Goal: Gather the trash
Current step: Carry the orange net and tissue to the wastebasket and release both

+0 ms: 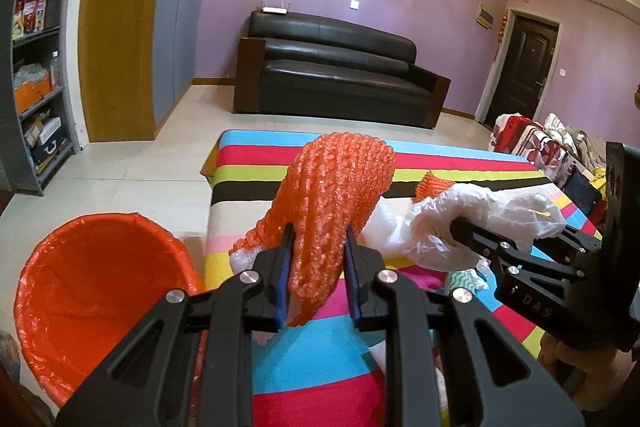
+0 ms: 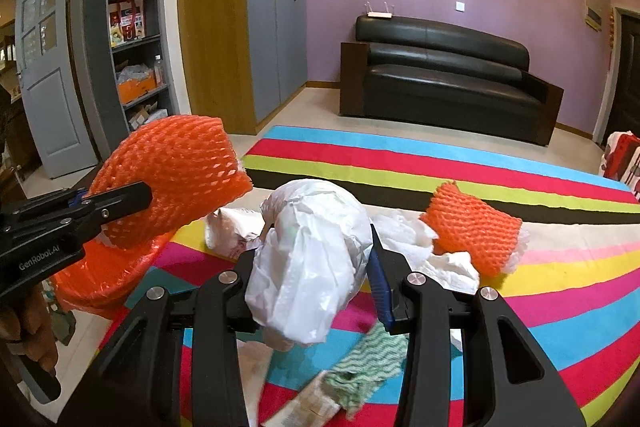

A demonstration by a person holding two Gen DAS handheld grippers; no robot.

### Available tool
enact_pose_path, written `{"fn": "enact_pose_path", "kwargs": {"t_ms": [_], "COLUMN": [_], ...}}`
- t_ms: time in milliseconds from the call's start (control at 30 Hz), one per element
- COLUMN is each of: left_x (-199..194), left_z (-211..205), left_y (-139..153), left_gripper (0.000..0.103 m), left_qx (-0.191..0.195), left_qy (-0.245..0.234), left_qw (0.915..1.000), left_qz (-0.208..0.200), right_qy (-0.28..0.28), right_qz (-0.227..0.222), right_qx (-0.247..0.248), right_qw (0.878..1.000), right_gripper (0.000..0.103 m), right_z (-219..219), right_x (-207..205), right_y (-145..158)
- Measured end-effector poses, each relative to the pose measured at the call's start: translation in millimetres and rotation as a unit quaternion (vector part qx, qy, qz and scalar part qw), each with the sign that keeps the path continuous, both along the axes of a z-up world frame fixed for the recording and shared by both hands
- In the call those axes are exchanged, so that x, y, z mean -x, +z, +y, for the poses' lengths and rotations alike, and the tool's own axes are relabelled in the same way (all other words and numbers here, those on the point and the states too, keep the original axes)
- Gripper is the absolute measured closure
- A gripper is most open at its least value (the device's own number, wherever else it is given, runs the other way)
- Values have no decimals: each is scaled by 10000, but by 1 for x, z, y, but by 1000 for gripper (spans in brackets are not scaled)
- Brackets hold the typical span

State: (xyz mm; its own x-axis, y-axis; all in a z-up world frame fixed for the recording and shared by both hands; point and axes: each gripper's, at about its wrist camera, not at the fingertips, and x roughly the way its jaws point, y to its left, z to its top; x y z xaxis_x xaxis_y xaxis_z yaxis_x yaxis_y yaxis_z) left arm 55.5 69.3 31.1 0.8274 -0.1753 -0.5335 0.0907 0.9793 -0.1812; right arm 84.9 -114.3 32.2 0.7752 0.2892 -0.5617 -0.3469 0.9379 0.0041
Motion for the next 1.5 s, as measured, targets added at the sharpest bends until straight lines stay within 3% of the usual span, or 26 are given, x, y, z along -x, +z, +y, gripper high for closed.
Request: {"fn": "enact_pose_path", "kwargs": {"t_ms": [700,1500], "left_x": [34,79], "left_z": [78,163], "left_y": [12,19], "left_gripper": [81,81], "left_qx": [5,11], "left_qy": [951,2212], "left_qw": [9955,9751], "left_qz": [-40,173], "right_qy": [369,1224], "right_qz": [-59,178], "right_qx": [-231,-205], "right_qw": [9990,9921], "right_gripper": [63,63], "right_z": [68,186], "right_x": [-2,17], "right_y": [8,-10]}}
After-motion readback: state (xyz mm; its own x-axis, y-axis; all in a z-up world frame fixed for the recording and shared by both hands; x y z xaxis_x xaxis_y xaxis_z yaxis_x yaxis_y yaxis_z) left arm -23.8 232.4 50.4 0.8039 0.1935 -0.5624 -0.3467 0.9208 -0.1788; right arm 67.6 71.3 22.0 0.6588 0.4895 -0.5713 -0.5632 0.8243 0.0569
